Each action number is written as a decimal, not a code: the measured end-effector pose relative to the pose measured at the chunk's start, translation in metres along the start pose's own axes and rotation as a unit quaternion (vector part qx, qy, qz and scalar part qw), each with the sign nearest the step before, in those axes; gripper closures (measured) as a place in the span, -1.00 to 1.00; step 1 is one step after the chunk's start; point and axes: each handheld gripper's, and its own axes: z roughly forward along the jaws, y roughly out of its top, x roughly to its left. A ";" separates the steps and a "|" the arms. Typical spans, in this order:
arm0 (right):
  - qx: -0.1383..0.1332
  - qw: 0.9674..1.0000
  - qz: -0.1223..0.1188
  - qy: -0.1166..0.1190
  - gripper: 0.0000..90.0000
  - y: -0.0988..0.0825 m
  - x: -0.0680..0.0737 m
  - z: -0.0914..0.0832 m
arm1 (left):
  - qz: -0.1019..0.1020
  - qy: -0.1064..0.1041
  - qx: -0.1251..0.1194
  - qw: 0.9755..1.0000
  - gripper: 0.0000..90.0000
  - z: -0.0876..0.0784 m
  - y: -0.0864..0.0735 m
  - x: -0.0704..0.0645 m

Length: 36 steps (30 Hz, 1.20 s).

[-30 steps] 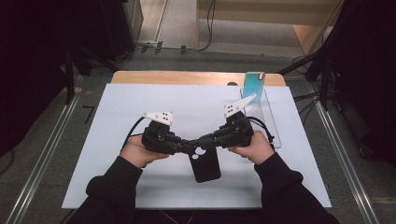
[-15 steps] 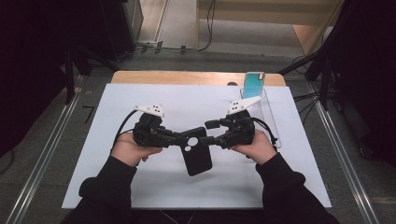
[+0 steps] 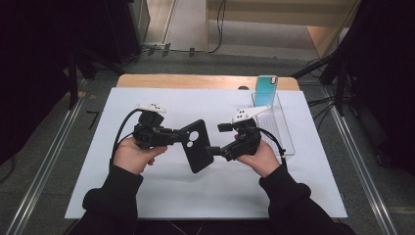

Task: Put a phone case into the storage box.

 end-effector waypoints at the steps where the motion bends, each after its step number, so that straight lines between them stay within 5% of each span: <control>1: 0.002 1.000 0.002 -0.008 -1.00 0.000 0.001 0.001 | -0.005 0.006 0.000 1.000 0.72 0.000 0.001 0.000; 15: -0.014 0.995 0.037 -0.095 -1.00 -0.004 0.015 0.022 | -0.046 0.038 -0.008 0.998 0.72 0.005 0.003 -0.009; 36: -0.006 0.989 0.036 -0.145 -0.89 -0.005 0.028 0.050 | -0.056 0.035 -0.011 0.998 0.71 0.020 0.002 -0.020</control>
